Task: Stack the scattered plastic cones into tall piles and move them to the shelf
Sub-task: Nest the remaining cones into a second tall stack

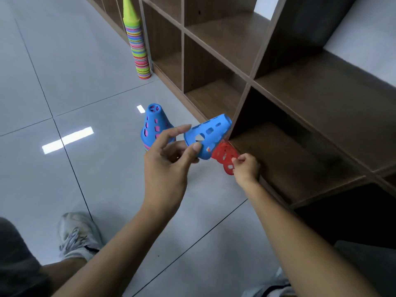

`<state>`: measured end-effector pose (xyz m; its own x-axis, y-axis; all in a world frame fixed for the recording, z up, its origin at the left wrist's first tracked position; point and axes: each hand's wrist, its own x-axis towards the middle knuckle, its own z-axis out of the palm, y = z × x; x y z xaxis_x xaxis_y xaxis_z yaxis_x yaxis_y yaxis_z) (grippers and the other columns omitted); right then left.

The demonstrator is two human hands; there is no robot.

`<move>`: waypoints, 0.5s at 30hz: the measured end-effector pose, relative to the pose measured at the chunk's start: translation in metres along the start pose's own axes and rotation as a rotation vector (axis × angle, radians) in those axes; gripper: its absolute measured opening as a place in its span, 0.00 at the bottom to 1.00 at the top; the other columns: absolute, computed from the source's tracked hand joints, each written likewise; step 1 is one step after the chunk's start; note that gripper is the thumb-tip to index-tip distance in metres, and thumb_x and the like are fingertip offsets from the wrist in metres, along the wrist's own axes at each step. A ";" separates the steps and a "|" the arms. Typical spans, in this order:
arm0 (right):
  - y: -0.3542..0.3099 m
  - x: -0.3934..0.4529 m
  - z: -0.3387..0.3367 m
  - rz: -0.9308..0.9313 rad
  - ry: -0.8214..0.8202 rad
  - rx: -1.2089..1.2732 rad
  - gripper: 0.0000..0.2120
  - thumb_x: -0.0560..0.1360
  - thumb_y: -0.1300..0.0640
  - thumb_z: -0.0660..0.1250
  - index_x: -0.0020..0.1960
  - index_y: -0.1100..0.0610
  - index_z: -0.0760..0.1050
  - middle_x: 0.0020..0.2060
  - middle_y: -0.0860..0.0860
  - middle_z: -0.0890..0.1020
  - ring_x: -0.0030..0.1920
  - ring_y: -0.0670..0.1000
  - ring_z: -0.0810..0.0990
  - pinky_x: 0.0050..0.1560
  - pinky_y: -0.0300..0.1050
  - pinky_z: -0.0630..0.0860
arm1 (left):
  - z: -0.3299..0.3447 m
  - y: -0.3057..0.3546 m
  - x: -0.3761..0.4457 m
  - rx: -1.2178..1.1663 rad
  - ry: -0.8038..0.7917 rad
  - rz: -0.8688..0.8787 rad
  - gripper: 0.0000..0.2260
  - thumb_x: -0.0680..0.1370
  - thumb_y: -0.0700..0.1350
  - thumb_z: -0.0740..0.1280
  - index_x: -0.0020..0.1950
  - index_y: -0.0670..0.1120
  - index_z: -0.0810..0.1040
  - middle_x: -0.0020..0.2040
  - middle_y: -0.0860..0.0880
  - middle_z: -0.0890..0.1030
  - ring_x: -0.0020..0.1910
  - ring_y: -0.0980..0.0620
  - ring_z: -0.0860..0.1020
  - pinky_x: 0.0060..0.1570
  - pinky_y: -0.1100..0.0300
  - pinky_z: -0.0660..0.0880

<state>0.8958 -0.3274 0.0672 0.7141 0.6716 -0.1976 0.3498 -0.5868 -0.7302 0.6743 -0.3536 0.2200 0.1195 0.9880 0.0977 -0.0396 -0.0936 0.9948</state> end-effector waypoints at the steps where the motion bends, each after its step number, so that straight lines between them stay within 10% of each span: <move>1: -0.004 -0.004 -0.004 -0.016 0.004 0.035 0.04 0.79 0.63 0.66 0.51 0.65 0.77 0.42 0.53 0.77 0.31 0.40 0.74 0.25 0.24 0.64 | -0.001 0.007 0.001 -0.007 0.008 0.017 0.14 0.77 0.42 0.73 0.61 0.47 0.79 0.37 0.44 0.83 0.37 0.50 0.83 0.44 0.62 0.79; 7: -0.031 -0.018 -0.017 -0.084 0.005 0.219 0.08 0.76 0.58 0.71 0.40 0.52 0.74 0.40 0.52 0.82 0.43 0.57 0.84 0.46 0.60 0.83 | -0.019 0.039 0.013 -0.054 0.120 0.077 0.19 0.74 0.39 0.75 0.64 0.48 0.78 0.41 0.41 0.83 0.36 0.57 0.81 0.41 0.66 0.77; 15: -0.078 -0.050 -0.036 -0.180 -0.010 0.378 0.05 0.77 0.59 0.71 0.49 0.61 0.78 0.44 0.55 0.84 0.42 0.54 0.86 0.43 0.49 0.84 | -0.060 0.023 0.043 -0.054 0.198 -0.035 0.24 0.73 0.45 0.77 0.68 0.50 0.77 0.44 0.42 0.82 0.45 0.51 0.83 0.62 0.48 0.78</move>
<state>0.8548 -0.3312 0.1579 0.6550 0.7540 -0.0498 0.2203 -0.2536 -0.9419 0.6187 -0.3057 0.2458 -0.0754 0.9959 0.0506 -0.0927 -0.0575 0.9940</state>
